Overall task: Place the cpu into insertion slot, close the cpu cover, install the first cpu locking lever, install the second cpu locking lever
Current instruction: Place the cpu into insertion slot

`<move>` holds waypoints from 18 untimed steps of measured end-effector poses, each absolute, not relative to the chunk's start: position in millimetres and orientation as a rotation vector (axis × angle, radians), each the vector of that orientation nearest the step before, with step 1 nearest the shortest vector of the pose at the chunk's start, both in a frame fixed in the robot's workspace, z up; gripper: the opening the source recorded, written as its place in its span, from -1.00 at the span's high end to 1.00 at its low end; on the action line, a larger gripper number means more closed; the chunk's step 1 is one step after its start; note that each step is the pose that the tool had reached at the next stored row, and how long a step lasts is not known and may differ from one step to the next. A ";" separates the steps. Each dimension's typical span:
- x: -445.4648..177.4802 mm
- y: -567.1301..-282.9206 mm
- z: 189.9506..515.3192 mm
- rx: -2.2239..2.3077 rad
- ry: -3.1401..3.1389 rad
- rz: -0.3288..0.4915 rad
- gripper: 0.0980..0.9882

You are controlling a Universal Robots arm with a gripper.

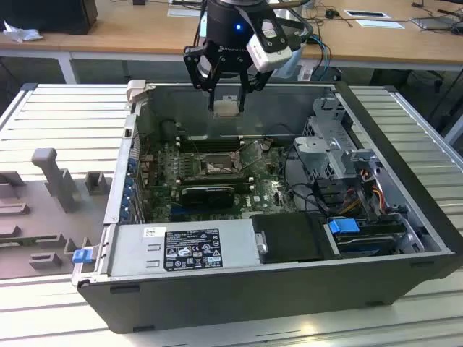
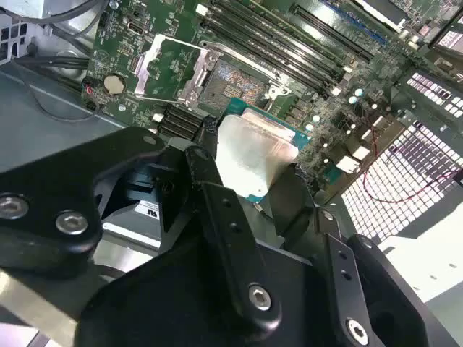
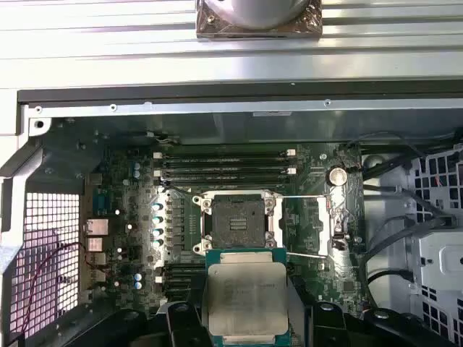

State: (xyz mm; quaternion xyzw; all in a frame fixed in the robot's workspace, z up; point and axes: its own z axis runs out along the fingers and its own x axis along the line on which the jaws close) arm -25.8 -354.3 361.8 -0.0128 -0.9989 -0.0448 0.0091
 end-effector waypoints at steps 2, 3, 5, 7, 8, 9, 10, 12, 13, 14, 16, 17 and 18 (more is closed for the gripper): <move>-25.8 -354.3 361.8 -0.042 -3.120 -0.140 0.03; -25.7 -354.3 361.8 -0.043 -3.120 -0.140 0.03; -25.7 -354.3 361.8 -0.049 -3.120 -0.139 0.03; -25.7 -354.3 361.7 -0.056 -3.120 -0.138 0.03; -25.7 -354.3 361.6 -0.060 -3.120 -0.138 0.03; -25.8 -354.3 361.6 -0.063 -3.120 -0.139 0.03; -25.7 -354.2 361.6 -0.069 -3.120 -0.139 0.03; -25.8 -354.3 361.6 -0.080 -3.120 -0.139 0.03; -25.7 -354.3 361.6 -0.083 -3.120 -0.139 0.03; -25.8 -354.3 361.6 -0.093 -3.121 -0.138 0.03; -25.7 -354.2 361.2 -0.130 -3.121 -0.134 0.03; -25.7 -354.3 360.9 -0.140 -3.120 -0.131 0.03; -25.7 -354.3 360.6 -0.144 -3.120 -0.131 0.03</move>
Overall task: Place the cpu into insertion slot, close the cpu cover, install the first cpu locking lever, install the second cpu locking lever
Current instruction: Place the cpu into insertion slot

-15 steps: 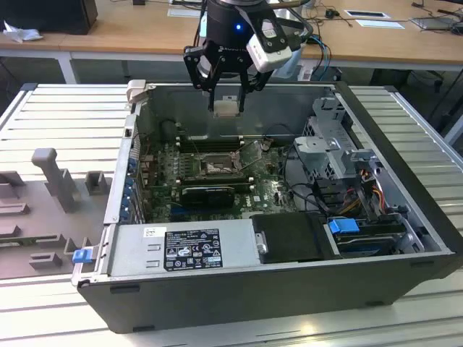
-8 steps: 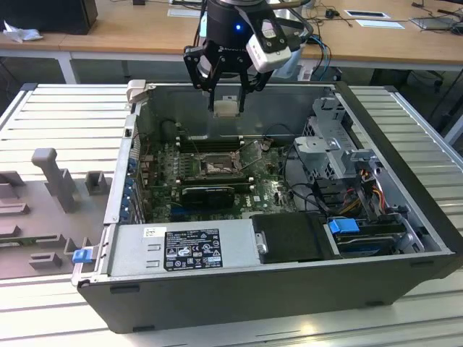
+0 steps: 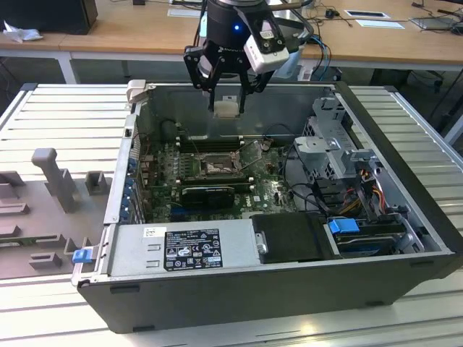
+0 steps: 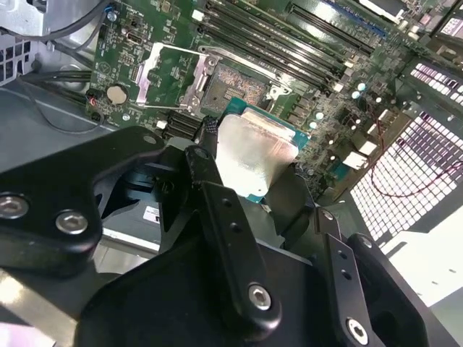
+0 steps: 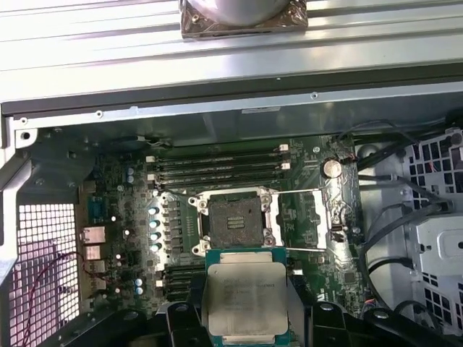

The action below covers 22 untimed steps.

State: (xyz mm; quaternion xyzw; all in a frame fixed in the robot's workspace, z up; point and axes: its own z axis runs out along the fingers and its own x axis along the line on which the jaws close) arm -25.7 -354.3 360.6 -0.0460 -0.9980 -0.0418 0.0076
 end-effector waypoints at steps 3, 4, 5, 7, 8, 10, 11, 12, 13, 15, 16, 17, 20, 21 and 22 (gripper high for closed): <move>-25.7 -354.2 359.1 -0.151 -3.120 -0.130 0.03; -25.8 -354.2 358.4 -0.154 -3.121 -0.126 0.03; -25.8 -354.3 357.9 -0.157 -3.121 -0.122 0.03; -25.7 -354.3 357.0 -0.173 -3.120 -0.119 0.03; -25.8 -354.3 356.8 -0.186 -3.120 -0.119 0.03; -25.8 -354.2 356.5 -0.234 -3.118 -0.120 0.03; -25.7 -354.2 356.5 -0.250 -3.117 -0.120 0.03; -25.8 -354.2 356.5 -0.283 -3.115 -0.120 0.03; -25.7 -354.2 356.4 -0.301 -3.114 -0.121 0.03; -25.7 -354.2 356.4 -0.340 -3.111 -0.121 0.03; -25.7 -354.3 356.3 -0.351 -3.110 -0.121 0.03; -25.7 -354.2 356.3 -0.365 -3.109 -0.121 0.03; -25.7 -354.3 356.2 -0.443 -3.100 -0.121 0.03; -25.7 -354.3 356.2 -0.452 -3.099 -0.121 0.03; -25.7 -354.3 356.2 -0.462 -3.098 -0.121 0.03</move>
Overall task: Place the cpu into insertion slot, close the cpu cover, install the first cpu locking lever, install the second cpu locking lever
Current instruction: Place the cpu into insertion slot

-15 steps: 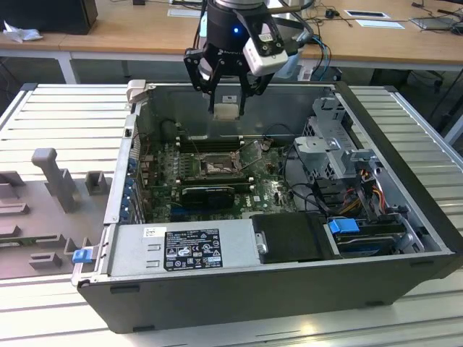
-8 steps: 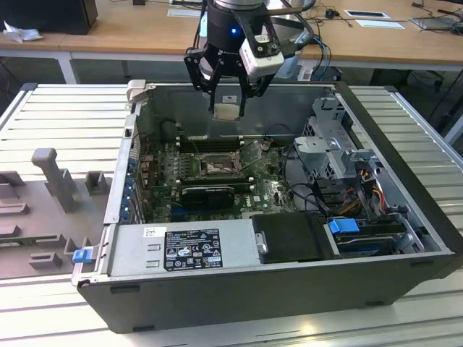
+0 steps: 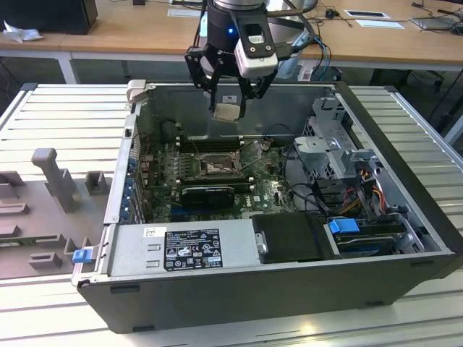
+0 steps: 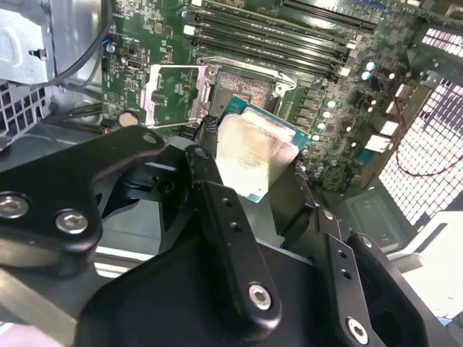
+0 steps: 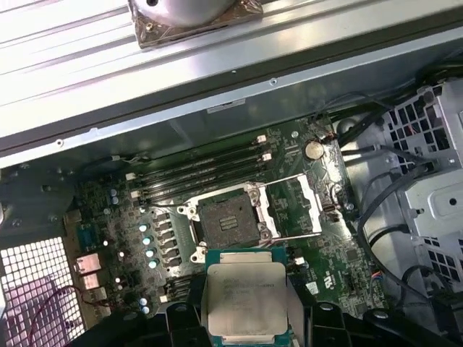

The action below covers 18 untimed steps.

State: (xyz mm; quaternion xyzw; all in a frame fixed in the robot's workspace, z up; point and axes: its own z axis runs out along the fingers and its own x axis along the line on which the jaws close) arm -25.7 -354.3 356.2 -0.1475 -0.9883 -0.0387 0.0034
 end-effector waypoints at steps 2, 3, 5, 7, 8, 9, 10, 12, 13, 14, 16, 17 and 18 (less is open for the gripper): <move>-25.8 -354.3 356.2 -0.485 -3.095 -0.121 0.03; -25.7 -354.3 356.2 -0.509 -3.092 -0.121 0.03; -25.7 -354.3 356.2 -0.531 -3.089 -0.122 0.03; -25.8 -354.3 356.1 -0.580 -3.081 -0.122 0.03; -25.8 -354.3 356.1 -0.600 -3.078 -0.121 0.03; -25.8 -354.3 356.1 -0.618 -3.075 -0.121 0.03; -25.7 -354.3 355.9 -0.641 -3.071 -0.121 0.03; -25.8 -354.3 355.9 -0.663 -3.067 -0.120 0.03; -25.7 -354.3 355.7 -0.681 -3.063 -0.120 0.03; -25.7 -354.3 355.7 -0.699 -3.060 -0.120 0.03; -25.8 -354.3 355.5 -0.725 -3.055 -0.120 0.03; -25.7 -354.3 355.4 -0.736 -3.052 -0.120 0.03; -25.7 -354.3 355.3 -0.747 -3.050 -0.119 0.03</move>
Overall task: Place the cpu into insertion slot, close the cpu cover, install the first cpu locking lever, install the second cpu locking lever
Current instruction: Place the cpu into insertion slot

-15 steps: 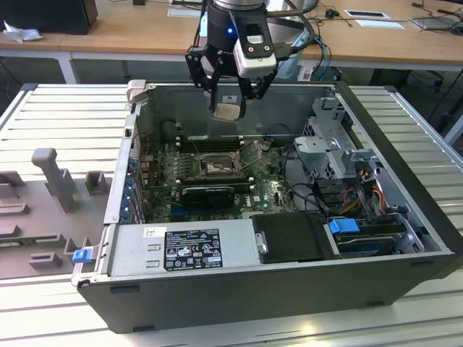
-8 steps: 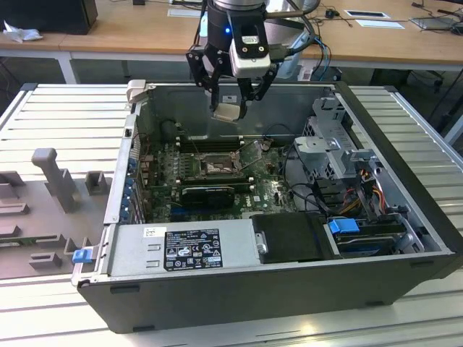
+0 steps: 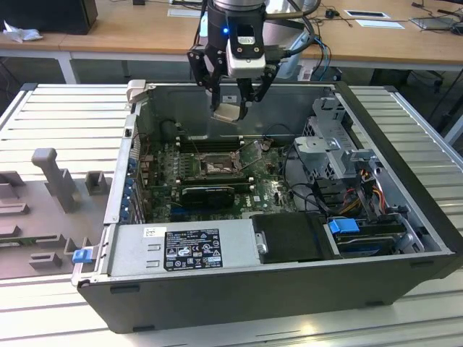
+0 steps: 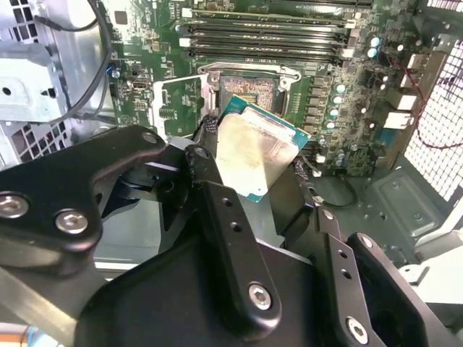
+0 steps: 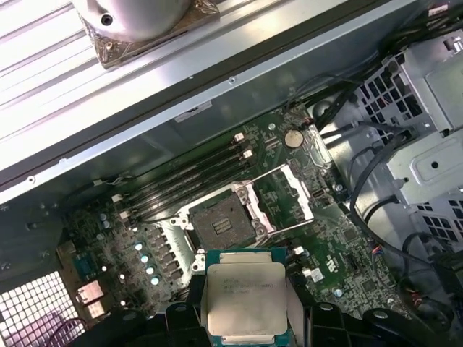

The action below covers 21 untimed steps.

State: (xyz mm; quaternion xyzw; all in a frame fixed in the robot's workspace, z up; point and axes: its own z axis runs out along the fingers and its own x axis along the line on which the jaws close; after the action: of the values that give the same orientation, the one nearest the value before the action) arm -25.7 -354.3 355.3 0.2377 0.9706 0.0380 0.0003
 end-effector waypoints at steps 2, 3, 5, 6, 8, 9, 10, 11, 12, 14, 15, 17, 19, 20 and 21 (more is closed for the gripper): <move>-25.8 -354.3 355.2 0.767 3.043 0.119 0.03; -25.8 -354.3 355.1 0.783 3.039 0.119 0.03; -25.7 -354.3 354.7 0.822 3.027 0.118 0.03; -25.7 -354.3 354.7 0.832 3.024 0.118 0.03; -25.7 -354.3 354.6 0.853 3.017 0.117 0.03; -25.7 -354.3 354.5 0.863 3.014 0.116 0.03; -25.7 -354.2 354.3 0.876 3.010 0.116 0.03; -25.7 -354.2 354.1 0.893 3.005 0.115 0.03; -25.7 -354.3 354.0 0.917 2.997 0.115 0.03; -25.7 -354.3 353.4 0.965 2.980 0.113 0.03; -25.7 -354.3 353.3 0.979 2.975 0.113 0.03; -25.7 -354.2 352.7 1.032 2.956 0.112 0.03; -25.7 -354.2 352.3 1.066 2.943 0.111 0.03; -25.7 -354.3 352.1 1.085 2.935 0.111 0.03; -25.7 -354.3 352.0 1.097 2.930 0.111 0.03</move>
State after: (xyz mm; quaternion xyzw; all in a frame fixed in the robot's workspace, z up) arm -25.7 -354.3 352.0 0.3504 0.9359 0.0354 0.0053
